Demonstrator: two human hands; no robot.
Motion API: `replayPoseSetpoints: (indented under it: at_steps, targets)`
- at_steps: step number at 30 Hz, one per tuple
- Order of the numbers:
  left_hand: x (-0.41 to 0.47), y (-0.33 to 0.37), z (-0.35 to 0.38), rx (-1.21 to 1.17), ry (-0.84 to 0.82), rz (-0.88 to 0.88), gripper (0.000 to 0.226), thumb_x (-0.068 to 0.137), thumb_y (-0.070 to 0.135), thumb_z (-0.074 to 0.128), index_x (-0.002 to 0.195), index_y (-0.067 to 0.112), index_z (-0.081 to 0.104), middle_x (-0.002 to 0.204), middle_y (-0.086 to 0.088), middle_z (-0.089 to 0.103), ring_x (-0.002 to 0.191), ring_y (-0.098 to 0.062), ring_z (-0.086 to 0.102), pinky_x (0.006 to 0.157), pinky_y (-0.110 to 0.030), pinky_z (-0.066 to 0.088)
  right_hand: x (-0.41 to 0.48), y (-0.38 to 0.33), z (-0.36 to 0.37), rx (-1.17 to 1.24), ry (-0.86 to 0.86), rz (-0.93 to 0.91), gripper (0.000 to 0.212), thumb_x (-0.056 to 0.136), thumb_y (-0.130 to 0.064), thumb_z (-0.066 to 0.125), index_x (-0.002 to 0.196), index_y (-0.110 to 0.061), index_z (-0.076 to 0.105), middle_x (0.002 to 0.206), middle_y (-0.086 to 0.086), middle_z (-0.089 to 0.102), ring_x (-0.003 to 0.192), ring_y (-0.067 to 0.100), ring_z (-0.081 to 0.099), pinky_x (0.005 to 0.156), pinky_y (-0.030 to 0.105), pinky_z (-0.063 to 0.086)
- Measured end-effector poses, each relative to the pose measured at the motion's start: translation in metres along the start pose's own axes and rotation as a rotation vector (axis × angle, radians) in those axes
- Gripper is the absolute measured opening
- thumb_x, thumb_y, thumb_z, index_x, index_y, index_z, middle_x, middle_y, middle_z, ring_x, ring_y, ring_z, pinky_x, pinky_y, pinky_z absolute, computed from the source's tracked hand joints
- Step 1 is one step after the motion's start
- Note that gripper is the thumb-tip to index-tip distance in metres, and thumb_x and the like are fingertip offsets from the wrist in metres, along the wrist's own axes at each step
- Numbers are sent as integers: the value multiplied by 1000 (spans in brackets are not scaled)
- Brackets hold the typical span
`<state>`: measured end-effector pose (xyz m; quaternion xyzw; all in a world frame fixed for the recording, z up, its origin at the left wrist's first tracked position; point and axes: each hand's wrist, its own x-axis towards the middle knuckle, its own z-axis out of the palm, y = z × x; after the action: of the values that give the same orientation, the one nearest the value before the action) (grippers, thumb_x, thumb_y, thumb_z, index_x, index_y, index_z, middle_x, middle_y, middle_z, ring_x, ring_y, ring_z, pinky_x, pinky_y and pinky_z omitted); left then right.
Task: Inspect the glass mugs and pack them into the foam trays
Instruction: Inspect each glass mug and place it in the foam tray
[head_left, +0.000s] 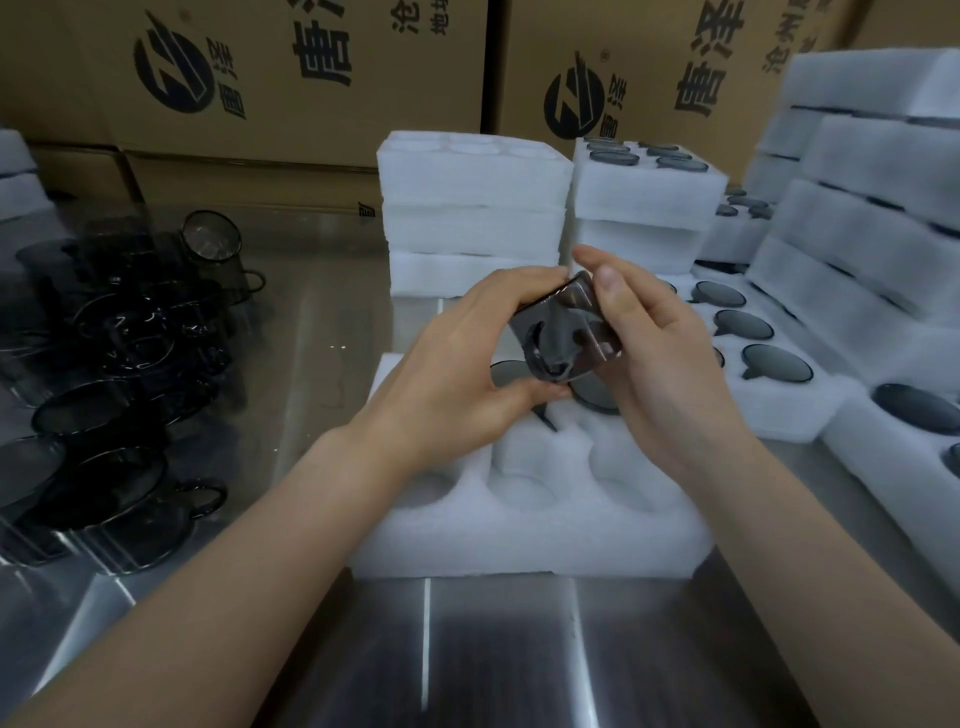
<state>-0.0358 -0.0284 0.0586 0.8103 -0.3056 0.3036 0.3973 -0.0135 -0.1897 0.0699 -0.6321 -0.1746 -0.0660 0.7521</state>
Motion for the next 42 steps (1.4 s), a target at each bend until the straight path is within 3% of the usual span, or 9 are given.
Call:
replayPoseSetpoints:
  at_steps: [5, 12, 16, 25, 27, 30, 36, 39, 42]
  targets:
    - [0, 0, 0, -47, 3, -33, 73, 75, 10, 80, 137, 7, 42, 135, 3, 49, 131, -13, 48, 108, -29, 41, 1, 1, 3, 141, -247, 144, 59, 86, -53, 49, 121, -7, 62, 113, 16, 69, 101, 27, 67, 78, 38, 56]
    - [1, 5, -2, 90, -7, -80, 87, 72, 42, 77, 145, 15, 39, 142, 6, 53, 130, -9, 50, 105, -35, 45, -3, 5, 3, -13, -102, 34, 47, 82, -48, 59, 109, -12, 71, 103, 21, 71, 89, 30, 69, 68, 34, 53]
    - [0, 3, -1, 144, 33, -15, 75, 76, 32, 78, 140, 6, 48, 133, -2, 61, 119, -10, 55, 99, -21, 45, -3, 5, 3, -17, -84, 33, 51, 81, -46, 59, 114, -8, 70, 105, 16, 72, 90, 23, 71, 60, 25, 54]
    - [-2, -3, -2, 19, -49, 52, 72, 74, 11, 83, 136, 15, 48, 150, 1, 42, 138, -10, 41, 111, -28, 38, -2, -1, -3, 69, -8, 58, 30, 100, -25, 51, 100, -4, 72, 93, 16, 75, 85, 29, 72, 64, 40, 60]
    - [-1, -3, -1, 4, -81, 69, 73, 76, 8, 80, 136, 20, 42, 152, 4, 38, 142, -11, 34, 115, -35, 34, -1, -1, -5, 100, -9, 73, 29, 98, -25, 53, 102, -2, 71, 103, 20, 73, 94, 34, 71, 77, 50, 60]
    - [0, -2, -3, -2, -104, 42, 79, 79, 6, 76, 141, 28, 32, 154, 13, 30, 147, -6, 19, 119, -40, 25, 3, 0, -5, 213, -137, 119, 38, 93, -32, 55, 113, -3, 68, 117, 19, 69, 113, 34, 65, 96, 47, 53]
    - [2, -2, -3, 74, -138, 20, 92, 85, 3, 66, 152, 23, 6, 159, 12, 11, 149, -6, 7, 122, -28, 5, 5, 2, -2, 308, -433, 292, 49, 92, -52, 52, 125, -19, 66, 131, 15, 63, 124, 32, 58, 92, 39, 53]
    - [1, 0, -4, 58, -173, -28, 96, 85, 15, 71, 154, 18, 4, 163, 2, 11, 148, -12, 18, 123, -36, 12, 3, 3, -3, 256, -412, 257, 55, 86, -44, 63, 132, -15, 59, 127, 17, 64, 114, 36, 63, 84, 40, 56]
    - [1, 3, -4, 37, -180, -112, 106, 79, 42, 73, 156, 20, 4, 156, 4, 33, 140, -8, 35, 114, -40, 33, 3, 5, -5, 308, -284, 229, 93, 71, -20, 77, 150, -10, 30, 120, 11, 68, 99, 29, 71, 73, 36, 58]
